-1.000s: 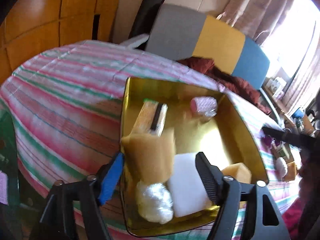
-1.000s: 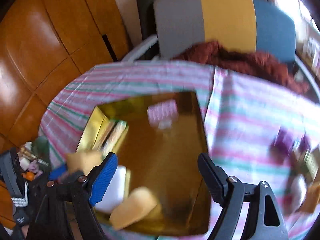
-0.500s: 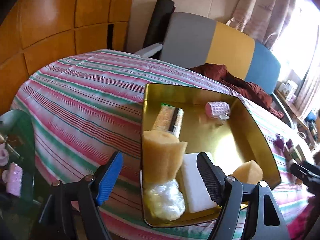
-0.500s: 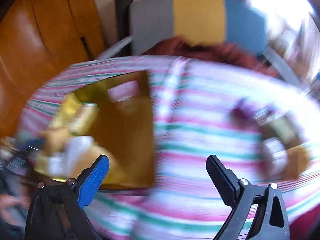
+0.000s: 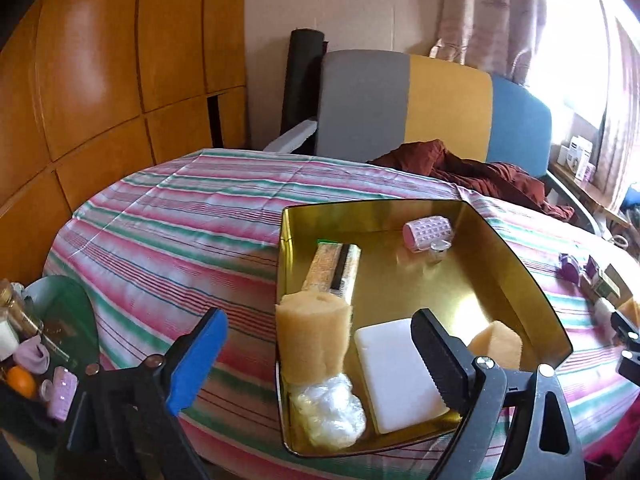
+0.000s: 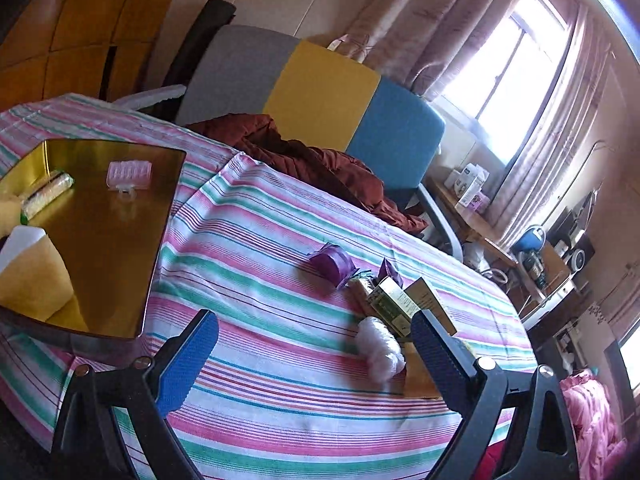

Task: Organize objects
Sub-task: 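Lift both grippers away from the tray, then move both grippers toward the remaining items on the table, then grasp the white plastic-wrapped cotton ball with the left gripper, then grasp the yellow plush toy with the right gripper while the left gripper holds the cotton ball, then carry the cotton ball and plush toy into the gold tray and release, then withdraw both grippers from the tray toward the remaining items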

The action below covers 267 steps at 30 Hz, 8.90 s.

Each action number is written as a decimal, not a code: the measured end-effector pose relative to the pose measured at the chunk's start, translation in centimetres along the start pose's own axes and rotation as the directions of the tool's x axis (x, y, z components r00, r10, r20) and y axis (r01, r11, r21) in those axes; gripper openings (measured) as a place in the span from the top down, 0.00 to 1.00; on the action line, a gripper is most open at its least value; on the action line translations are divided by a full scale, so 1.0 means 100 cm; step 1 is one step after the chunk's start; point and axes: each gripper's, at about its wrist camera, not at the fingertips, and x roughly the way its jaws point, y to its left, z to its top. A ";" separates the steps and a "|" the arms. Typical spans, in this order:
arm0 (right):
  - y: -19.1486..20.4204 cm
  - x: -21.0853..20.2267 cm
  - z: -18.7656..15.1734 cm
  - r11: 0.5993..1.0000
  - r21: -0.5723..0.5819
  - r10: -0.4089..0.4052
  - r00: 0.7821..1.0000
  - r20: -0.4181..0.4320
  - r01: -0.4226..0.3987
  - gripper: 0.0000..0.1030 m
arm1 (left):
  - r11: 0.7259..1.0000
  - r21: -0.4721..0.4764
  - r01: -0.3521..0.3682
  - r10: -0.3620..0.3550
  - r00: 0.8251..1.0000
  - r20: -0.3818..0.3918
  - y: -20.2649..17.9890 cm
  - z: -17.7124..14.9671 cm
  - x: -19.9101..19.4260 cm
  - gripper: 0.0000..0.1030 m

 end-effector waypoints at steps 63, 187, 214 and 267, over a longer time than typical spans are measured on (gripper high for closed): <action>-0.285 0.110 -0.092 0.554 0.832 0.224 0.958 -0.179 0.026 0.05 | 0.801 0.299 0.519 -0.466 0.853 -0.234 -0.258 0.032 0.007 0.09; -0.276 0.144 -0.081 0.608 0.794 0.291 0.936 -0.199 -0.020 0.70 | 0.690 0.185 0.700 -0.606 0.698 -0.382 -0.350 -0.025 0.073 0.66; -0.130 0.061 0.022 0.713 0.521 0.542 0.840 0.015 -0.469 0.69 | 0.888 -0.025 0.459 -0.458 0.882 -0.113 -0.093 0.025 0.012 0.65; 0.027 0.022 0.006 0.886 0.258 0.447 0.857 -0.256 -0.385 0.43 | 0.954 -0.092 0.286 -0.297 0.946 -0.131 -0.030 0.011 0.031 0.30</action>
